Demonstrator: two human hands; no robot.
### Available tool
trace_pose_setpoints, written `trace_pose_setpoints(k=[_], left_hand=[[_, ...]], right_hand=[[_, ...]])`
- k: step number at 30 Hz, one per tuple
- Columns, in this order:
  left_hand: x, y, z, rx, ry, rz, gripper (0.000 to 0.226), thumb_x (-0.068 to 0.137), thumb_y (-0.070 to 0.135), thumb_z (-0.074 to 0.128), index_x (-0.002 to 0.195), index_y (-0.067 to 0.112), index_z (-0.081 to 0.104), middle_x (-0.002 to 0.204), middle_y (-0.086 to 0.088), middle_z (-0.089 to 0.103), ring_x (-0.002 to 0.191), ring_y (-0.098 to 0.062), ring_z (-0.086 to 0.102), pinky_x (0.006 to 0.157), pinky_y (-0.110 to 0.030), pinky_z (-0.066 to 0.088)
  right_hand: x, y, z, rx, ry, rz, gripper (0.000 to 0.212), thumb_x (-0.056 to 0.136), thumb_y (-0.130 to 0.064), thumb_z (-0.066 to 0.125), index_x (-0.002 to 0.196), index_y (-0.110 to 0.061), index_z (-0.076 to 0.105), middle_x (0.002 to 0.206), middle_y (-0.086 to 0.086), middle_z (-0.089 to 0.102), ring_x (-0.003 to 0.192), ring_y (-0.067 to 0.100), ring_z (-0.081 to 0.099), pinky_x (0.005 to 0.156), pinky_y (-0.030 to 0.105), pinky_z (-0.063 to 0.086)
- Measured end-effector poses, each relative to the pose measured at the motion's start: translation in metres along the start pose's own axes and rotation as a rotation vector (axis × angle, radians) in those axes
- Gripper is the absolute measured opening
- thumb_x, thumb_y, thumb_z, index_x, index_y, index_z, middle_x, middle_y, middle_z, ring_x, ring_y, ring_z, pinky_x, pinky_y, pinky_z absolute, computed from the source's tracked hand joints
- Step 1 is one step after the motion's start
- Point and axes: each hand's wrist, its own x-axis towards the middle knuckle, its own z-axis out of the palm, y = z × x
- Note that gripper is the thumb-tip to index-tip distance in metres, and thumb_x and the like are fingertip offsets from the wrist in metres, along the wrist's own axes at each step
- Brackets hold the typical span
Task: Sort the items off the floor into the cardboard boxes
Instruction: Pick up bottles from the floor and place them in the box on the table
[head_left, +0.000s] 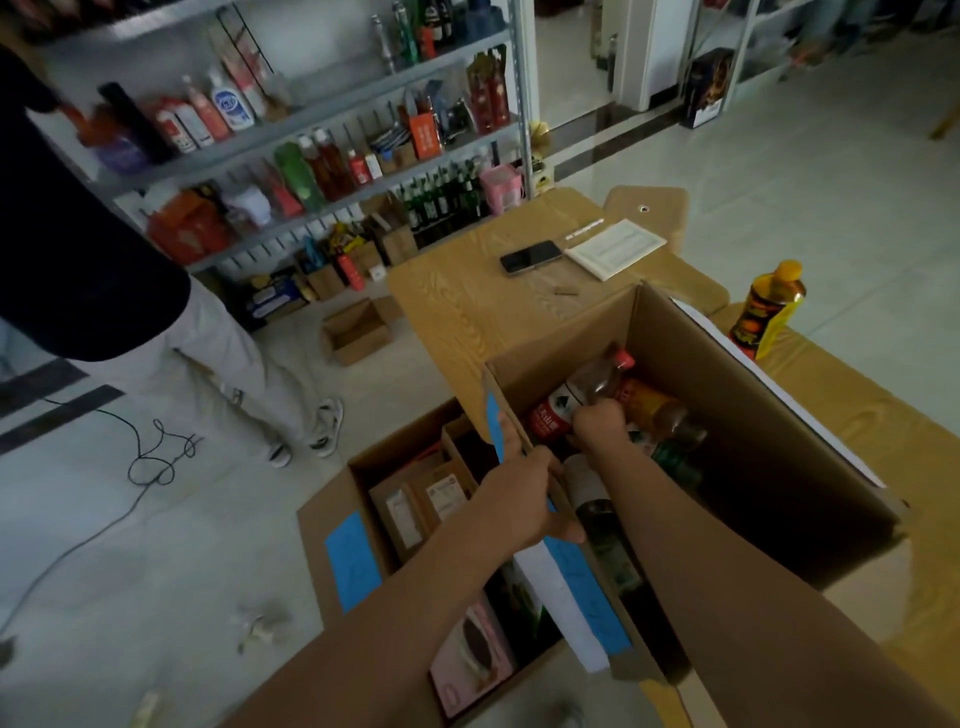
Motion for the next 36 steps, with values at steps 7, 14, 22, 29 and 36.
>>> trace_pose_setpoints(k=[7,14,22,29,36], left_hand=[[-0.009,-0.001,-0.005,-0.038,-0.024,0.001,0.076,0.068,0.044,0.083,0.128,0.020,0.044,0.151,-0.010,-0.038,0.112,-0.030,0.056,0.093,-0.040,0.050],[-0.028,-0.021,-0.009,-0.200,-0.081,0.153,0.088,0.081,0.041,0.073,0.151,0.025,0.022,0.157,-0.011,-0.024,0.146,-0.035,0.012,0.115,-0.043,0.029],[-0.110,-0.095,-0.026,-0.549,0.176,0.176,0.064,0.089,0.026,0.067,0.145,0.020,0.036,0.149,-0.001,0.035,0.126,-0.016,0.044,0.105,-0.036,0.041],[-0.224,-0.236,-0.036,-0.531,0.343,0.172,0.057,0.085,0.016,0.067,0.138,0.021,0.048,0.126,0.014,0.050,0.106,-0.002,0.051,0.075,0.006,0.035],[-0.280,-0.355,-0.003,-0.573,0.315,0.043,0.036,0.089,0.016,0.064,0.122,0.027,0.055,0.119,0.008,0.054,0.119,-0.021,0.053,0.087,-0.019,0.043]], right_hand=[[-0.022,-0.013,-0.003,0.008,0.036,-0.053,0.038,0.092,-0.004,0.050,0.129,-0.005,0.057,0.123,0.017,0.061,0.111,0.035,0.058,0.094,0.051,0.052],[-0.064,-0.027,-0.016,-0.251,0.132,-0.292,0.026,0.092,-0.009,0.051,0.113,-0.003,0.065,0.115,0.015,0.067,0.106,0.032,0.062,0.093,0.043,0.052],[-0.183,-0.035,0.015,-0.322,0.214,-0.486,0.034,0.093,-0.017,0.050,0.125,-0.012,0.059,0.100,0.001,0.061,0.089,0.018,0.061,0.070,0.018,0.043],[-0.298,0.013,0.140,-0.410,0.173,-0.619,0.035,0.096,-0.020,0.053,0.130,-0.014,0.057,0.126,0.007,0.062,0.111,0.024,0.058,0.090,0.036,0.046],[-0.397,0.125,0.252,-0.382,0.040,-0.432,0.032,0.104,-0.030,0.031,0.109,-0.027,0.062,0.096,-0.021,0.061,0.083,-0.007,0.057,0.069,0.000,0.045]])
